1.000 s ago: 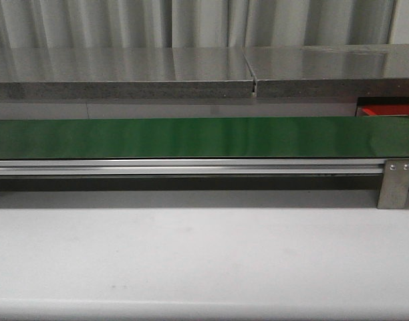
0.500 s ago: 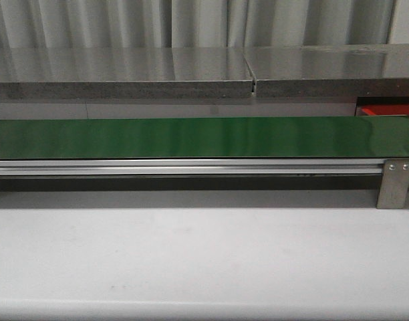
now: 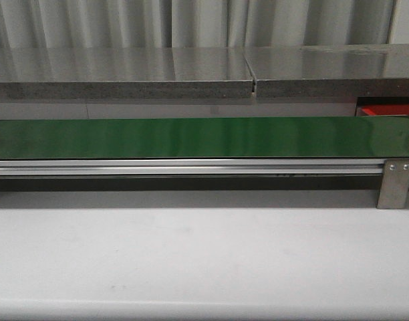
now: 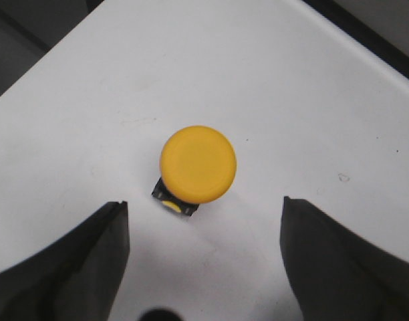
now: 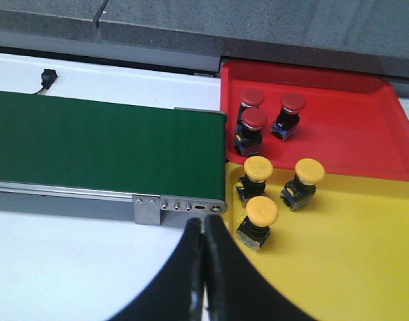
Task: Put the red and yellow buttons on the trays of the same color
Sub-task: 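Move the left gripper to the yellow mushroom button and grasp it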
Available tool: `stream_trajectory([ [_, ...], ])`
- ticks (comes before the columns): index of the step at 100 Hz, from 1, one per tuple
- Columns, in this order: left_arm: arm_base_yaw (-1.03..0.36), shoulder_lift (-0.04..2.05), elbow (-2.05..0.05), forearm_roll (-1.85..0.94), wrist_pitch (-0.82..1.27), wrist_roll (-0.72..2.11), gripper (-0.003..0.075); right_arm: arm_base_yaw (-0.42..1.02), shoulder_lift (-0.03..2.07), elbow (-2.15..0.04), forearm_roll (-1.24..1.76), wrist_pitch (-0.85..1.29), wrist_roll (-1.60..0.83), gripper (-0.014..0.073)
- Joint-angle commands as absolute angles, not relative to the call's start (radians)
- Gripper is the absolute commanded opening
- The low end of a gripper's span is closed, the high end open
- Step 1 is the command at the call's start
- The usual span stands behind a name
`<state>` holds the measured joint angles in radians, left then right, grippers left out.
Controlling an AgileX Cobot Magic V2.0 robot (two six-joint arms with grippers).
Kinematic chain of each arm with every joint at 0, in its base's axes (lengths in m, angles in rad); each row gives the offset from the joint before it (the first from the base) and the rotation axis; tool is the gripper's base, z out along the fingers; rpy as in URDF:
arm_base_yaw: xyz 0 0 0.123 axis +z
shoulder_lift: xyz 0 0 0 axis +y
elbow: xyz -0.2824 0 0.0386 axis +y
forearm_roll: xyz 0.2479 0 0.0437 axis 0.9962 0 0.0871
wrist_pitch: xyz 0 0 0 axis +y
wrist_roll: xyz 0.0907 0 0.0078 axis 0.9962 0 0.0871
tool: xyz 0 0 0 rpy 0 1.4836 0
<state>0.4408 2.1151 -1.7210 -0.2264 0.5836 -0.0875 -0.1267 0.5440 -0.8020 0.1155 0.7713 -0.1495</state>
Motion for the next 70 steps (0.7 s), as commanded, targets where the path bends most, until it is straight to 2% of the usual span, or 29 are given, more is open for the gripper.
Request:
stream_trajectory([
  [1, 0.430, 2.082, -1.791, -0.236, 0.547, -0.088, 0.0480, -0.129, 0.547, -0.824, 0.118, 0.702, -0.162, -0.0074],
  [31, 0.430, 2.150, -1.896, -0.193, 0.619, -0.088, 0.0480, -0.129, 0.547, -0.824, 0.118, 0.702, -0.162, -0.0074],
  [70, 0.432, 2.164, -1.898, -0.164, 0.564, -0.088, 0.0480, -0.129, 0.547, -0.824, 0.118, 0.702, -0.162, -0.0074],
])
